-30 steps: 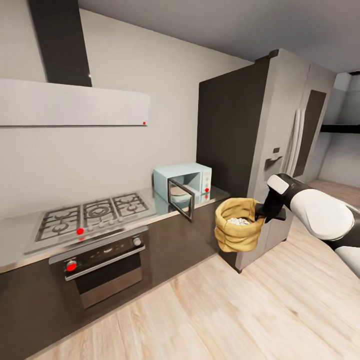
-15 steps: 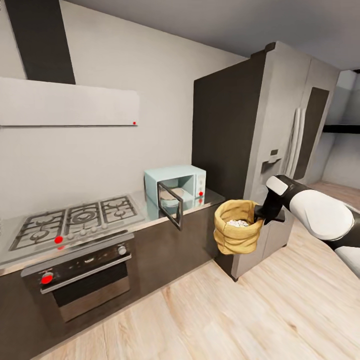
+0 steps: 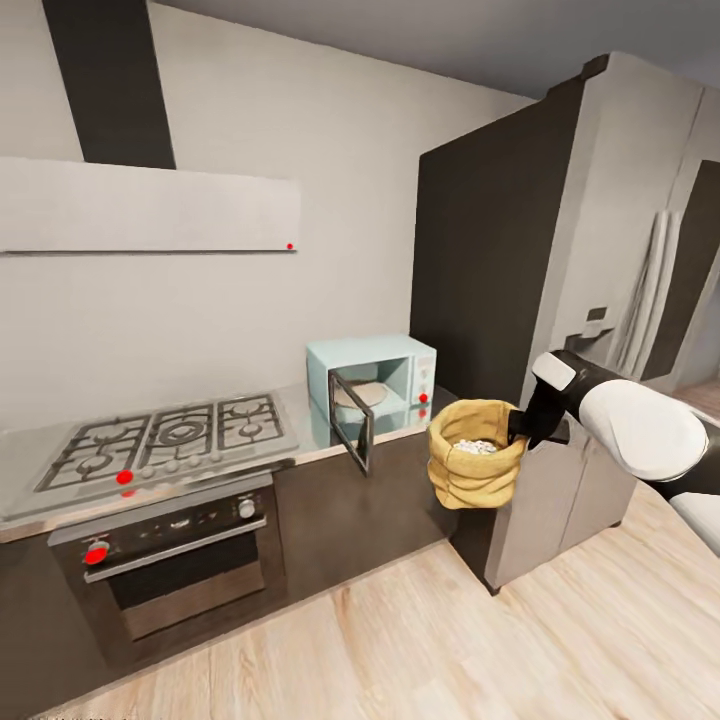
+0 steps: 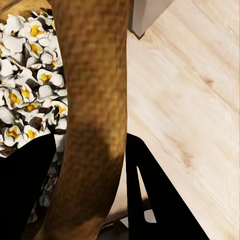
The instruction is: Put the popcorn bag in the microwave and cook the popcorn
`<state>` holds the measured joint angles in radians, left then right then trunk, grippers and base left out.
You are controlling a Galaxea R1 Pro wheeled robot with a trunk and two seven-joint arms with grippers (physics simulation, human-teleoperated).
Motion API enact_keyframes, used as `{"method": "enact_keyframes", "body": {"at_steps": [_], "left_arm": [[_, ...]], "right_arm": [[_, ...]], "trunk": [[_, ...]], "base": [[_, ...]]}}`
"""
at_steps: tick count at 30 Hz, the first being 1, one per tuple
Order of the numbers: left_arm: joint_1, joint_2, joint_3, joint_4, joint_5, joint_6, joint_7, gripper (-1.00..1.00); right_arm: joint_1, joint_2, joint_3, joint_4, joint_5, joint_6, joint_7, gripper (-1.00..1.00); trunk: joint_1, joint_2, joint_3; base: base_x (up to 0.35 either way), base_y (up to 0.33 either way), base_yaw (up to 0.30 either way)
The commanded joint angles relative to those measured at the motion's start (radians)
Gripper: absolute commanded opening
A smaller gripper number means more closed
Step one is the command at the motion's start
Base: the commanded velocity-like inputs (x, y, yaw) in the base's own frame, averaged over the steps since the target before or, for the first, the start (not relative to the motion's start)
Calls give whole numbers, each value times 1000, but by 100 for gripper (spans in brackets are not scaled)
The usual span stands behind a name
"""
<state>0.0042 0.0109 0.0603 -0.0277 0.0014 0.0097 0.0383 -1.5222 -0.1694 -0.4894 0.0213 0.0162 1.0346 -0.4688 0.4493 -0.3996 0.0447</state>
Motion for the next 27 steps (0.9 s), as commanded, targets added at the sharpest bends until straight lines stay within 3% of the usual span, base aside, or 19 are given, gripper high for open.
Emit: {"method": "enact_keyframes", "body": {"at_steps": [1,27], "left_arm": [[0,0,6,-1,0,1,2,100],[0,0,5,-1,0,1,2,100]], "right_arm": [[-1,-1,-9,2,1,-1,-7,-100],[0,-1,-9,3,1,-1,-8,-100]], "trunk": [[1,0,0],[1,0,0]], "base": [[223,-274,257],[173,-274,256]]}}
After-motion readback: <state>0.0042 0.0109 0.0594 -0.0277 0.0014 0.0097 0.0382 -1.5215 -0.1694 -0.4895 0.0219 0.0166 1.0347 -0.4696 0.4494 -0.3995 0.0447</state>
